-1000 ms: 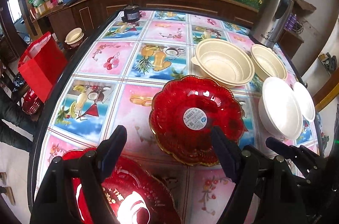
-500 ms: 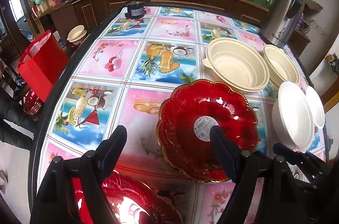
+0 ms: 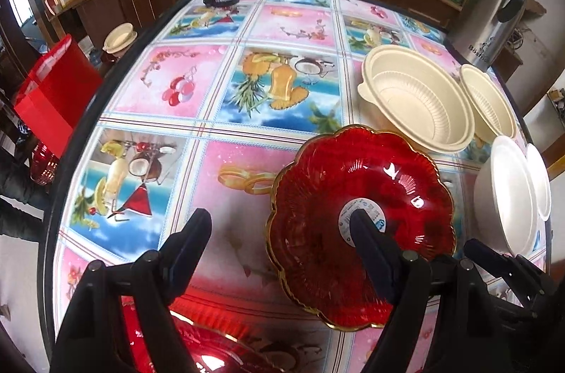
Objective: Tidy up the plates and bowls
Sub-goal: 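Close the right tool on the rim of the small red plate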
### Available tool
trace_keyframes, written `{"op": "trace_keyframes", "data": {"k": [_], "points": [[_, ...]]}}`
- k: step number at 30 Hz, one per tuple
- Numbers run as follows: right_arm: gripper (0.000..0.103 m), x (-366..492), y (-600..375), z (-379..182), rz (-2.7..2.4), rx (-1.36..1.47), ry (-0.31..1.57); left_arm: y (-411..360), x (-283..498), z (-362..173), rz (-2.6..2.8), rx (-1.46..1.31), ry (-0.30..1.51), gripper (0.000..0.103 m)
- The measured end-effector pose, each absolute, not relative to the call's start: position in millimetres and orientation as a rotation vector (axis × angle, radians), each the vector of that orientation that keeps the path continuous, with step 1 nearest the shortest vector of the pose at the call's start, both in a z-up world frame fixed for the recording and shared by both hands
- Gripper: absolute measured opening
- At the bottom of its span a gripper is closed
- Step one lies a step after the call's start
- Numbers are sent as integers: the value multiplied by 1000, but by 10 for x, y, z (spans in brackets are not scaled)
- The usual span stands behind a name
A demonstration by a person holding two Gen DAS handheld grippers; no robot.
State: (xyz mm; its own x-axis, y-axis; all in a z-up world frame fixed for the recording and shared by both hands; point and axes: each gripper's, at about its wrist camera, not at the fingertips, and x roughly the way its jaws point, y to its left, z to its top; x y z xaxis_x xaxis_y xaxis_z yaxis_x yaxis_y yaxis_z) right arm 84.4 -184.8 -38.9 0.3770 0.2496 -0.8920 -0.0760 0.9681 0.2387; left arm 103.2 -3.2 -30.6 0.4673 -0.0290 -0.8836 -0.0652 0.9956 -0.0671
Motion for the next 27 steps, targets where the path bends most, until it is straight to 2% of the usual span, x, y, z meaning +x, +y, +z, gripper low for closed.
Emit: {"op": "trace_keyframes", "data": {"k": [23, 26, 27], "points": [[54, 1115, -1819, -531, 238, 192, 1217, 20, 1280, -570, 9, -91, 1199, 81], [48, 1124, -1812, -532, 243, 191, 1217, 15, 1288, -594, -6, -98, 1210, 79], [43, 1128, -1808, -534, 247, 189, 1217, 18, 1290, -598, -7, -102, 1211, 79]]}}
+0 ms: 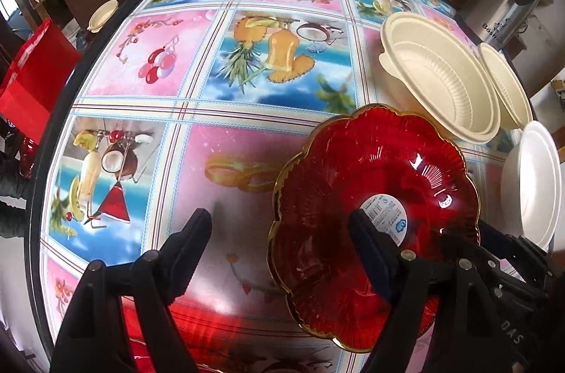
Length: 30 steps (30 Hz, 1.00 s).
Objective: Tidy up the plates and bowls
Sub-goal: 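Close the right tool on the rim of the small red plate, then lift the small red plate with the right tool over the left tool's red stack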
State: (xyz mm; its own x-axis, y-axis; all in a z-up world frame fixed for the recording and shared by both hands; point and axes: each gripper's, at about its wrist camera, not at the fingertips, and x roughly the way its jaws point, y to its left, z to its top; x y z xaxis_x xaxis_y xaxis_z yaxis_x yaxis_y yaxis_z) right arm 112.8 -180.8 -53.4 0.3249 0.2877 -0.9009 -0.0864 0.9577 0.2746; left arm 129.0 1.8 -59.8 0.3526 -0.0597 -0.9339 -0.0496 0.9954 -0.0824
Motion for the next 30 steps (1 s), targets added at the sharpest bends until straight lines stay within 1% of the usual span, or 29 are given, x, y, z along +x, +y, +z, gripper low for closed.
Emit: {"op": "trace_keyframes", "data": {"k": [2, 3, 4, 5, 7, 8, 9, 10, 11, 16, 26, 30], "points": [[38, 1138, -1794, -538, 246, 174, 1218, 22, 1300, -610, -14, -112, 1218, 70], [33, 1145, -1789, -541, 247, 171, 1220, 28, 1304, -624, -12, -115, 1226, 59], [28, 1155, -1783, -544, 249, 171, 1222, 34, 1304, -636, -10, -119, 1233, 52], [27, 1159, -1780, -547, 251, 170, 1223, 42, 1307, -653, -8, -121, 1241, 51], [19, 1163, -1773, -554, 256, 170, 1224, 40, 1307, -655, -6, -113, 1237, 45], [17, 1163, -1774, -556, 258, 171, 1223, 39, 1307, -655, -10, -116, 1238, 44], [16, 1164, -1772, -556, 258, 169, 1222, 37, 1309, -651, -13, -119, 1237, 38], [15, 1165, -1768, -559, 262, 169, 1221, 39, 1315, -647, -16, -128, 1235, 30], [15, 1164, -1764, -561, 268, 172, 1221, 40, 1316, -641, -20, -140, 1234, 26], [15, 1146, -1752, -556, 268, 162, 1205, 53, 1302, -626, -20, -158, 1223, 22], [15, 1117, -1722, -480, 249, 109, 1171, 44, 1255, -553, -20, -147, 1196, 18], [15, 1084, -1707, -414, 240, 81, 1141, 69, 1197, -487, -17, -150, 1180, 15]]}}
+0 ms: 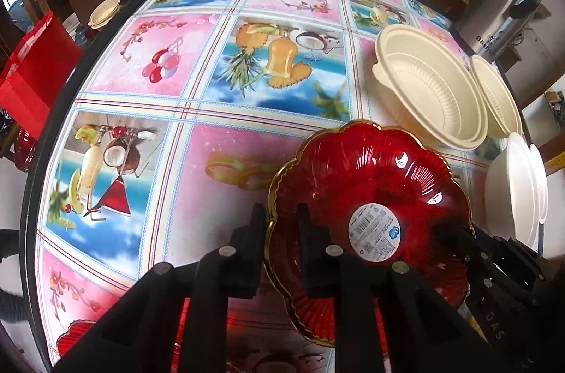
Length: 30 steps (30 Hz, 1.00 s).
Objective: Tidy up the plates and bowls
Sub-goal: 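Lift the small red plate with the right tool over the left tool's red stack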
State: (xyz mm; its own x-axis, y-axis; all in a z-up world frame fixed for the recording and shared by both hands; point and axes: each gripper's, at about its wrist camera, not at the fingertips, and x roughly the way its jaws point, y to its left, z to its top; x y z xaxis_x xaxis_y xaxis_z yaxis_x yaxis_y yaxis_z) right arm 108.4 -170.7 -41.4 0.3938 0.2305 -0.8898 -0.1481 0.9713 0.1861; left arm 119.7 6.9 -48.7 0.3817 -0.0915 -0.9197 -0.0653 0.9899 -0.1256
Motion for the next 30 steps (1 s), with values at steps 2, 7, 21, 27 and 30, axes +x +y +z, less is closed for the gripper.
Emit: {"op": "trace_keyframes", "data": {"k": [2, 7, 21, 27, 30], "points": [[15, 1071, -1709, -379, 241, 77, 1131, 72, 1185, -450, -15, -151, 1173, 14], [15, 1016, -1704, -314, 242, 69, 1106, 74, 1148, -377, -17, -157, 1159, 14], [15, 624, -1565, 65, 270, 41, 1003, 238, 762, -5, -15, -180, 1089, 14], [15, 418, -1448, 209, 291, 22, 978, 366, 538, 125, -10, -191, 1073, 14], [15, 316, -1378, 257, 303, 15, 970, 437, 434, 161, -7, -196, 1067, 14]]}}
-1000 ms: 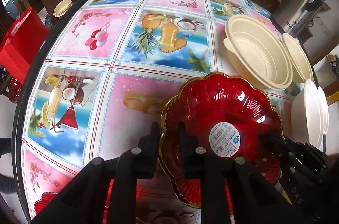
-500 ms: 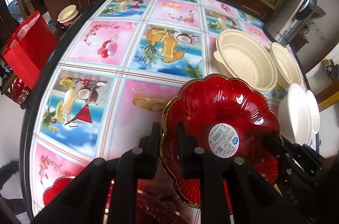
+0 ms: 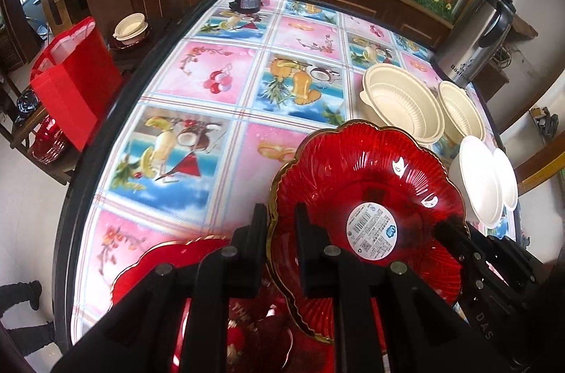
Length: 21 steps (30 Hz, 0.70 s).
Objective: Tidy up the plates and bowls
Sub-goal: 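Lift the small red plate with the right tool over the left tool's red stack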
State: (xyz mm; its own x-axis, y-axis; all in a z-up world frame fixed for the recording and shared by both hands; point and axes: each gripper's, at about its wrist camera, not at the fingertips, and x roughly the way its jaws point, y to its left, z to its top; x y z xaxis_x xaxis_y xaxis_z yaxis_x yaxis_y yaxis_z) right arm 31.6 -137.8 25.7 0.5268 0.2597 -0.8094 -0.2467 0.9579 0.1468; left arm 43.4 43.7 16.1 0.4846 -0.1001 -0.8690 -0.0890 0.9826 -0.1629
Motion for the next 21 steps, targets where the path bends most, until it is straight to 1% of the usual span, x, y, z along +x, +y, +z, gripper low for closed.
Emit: {"op": "trace_keyframes", "data": {"k": [21], "points": [[16, -210, -960, 411, 369, -46, 956, 825, -133, 272, 19, -205, 1050, 14]]}}
